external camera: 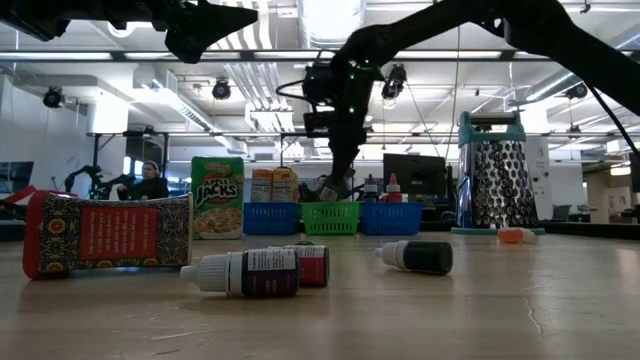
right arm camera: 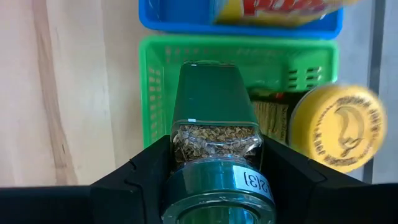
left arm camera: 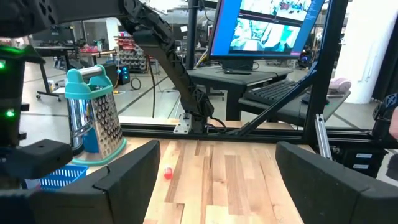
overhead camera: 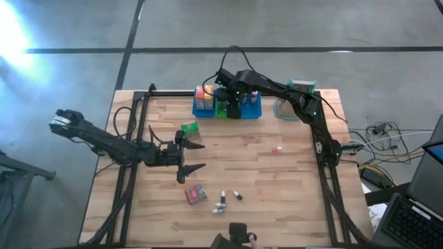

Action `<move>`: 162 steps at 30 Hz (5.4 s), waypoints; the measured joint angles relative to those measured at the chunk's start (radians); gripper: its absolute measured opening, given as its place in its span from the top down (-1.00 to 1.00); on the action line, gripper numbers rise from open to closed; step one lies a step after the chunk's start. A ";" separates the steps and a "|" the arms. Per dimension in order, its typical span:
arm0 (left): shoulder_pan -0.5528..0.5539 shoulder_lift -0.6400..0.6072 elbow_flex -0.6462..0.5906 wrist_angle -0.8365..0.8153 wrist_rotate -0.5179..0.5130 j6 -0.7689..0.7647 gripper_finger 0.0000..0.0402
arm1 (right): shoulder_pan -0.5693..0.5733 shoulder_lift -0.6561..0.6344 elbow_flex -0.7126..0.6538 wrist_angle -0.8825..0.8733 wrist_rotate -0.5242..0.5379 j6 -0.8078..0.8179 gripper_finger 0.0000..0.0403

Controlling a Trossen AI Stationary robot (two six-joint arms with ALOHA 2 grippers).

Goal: Pick & Place Kitchen Items
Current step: Put the green seasoning bottle into the green bin

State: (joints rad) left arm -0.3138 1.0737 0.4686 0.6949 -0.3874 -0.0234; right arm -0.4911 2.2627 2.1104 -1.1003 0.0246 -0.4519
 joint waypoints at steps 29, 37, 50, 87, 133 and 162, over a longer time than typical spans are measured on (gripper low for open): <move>0.000 0.000 0.000 0.000 0.000 0.000 -0.62 | -0.045 0.000 -0.074 -0.029 -0.008 -0.009 0.02; 0.000 0.000 0.000 0.000 0.000 0.000 -0.62 | -0.029 -0.001 -0.074 -0.047 -0.012 -0.030 0.00; 0.000 0.000 0.000 0.000 0.000 0.000 -0.62 | -0.009 -0.001 -0.075 -0.058 -0.008 -0.016 -0.18; 0.000 0.000 0.000 -0.025 0.000 -0.002 -0.62 | 0.016 -0.007 0.120 -0.136 0.051 -0.027 0.66; 0.000 -0.109 0.002 -0.154 -0.010 0.039 -0.62 | -0.087 -0.102 -0.069 -0.287 -0.184 -0.149 0.17; 0.004 -0.109 0.002 -0.160 -0.157 0.088 -0.62 | -0.212 -0.168 -0.162 -0.087 -0.392 -0.217 0.10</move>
State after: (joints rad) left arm -0.3098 0.9642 0.4706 0.5350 -0.5442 0.0647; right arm -0.7033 2.0949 1.9483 -1.1873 -0.3678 -0.6693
